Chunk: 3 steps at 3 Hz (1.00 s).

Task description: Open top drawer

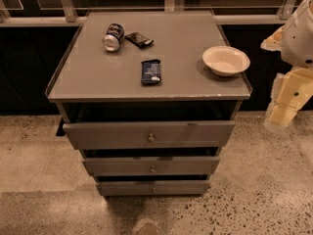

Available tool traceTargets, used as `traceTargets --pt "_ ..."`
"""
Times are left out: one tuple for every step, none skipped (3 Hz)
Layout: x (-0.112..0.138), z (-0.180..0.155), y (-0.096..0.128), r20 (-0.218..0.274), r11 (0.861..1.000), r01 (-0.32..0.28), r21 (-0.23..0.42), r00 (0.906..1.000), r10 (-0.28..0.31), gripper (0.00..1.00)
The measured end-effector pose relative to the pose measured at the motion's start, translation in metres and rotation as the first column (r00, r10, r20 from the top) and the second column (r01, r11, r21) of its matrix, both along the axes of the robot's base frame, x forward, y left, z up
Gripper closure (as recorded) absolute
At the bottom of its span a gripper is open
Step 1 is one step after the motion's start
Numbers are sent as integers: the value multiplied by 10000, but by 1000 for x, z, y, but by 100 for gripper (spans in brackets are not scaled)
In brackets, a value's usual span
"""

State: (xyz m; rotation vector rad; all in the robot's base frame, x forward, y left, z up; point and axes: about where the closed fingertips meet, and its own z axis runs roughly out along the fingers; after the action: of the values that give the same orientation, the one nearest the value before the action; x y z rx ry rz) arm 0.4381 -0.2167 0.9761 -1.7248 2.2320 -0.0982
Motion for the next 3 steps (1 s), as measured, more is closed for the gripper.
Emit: traceTargets --pt "0 0 0 0 10000 0 0 10000 0 0" --pt "-1 -20 1 192 9989 201 419 9996 -209 0" --pt "-17 -83 6 -152 9834 665 1689 9978 -649 0"
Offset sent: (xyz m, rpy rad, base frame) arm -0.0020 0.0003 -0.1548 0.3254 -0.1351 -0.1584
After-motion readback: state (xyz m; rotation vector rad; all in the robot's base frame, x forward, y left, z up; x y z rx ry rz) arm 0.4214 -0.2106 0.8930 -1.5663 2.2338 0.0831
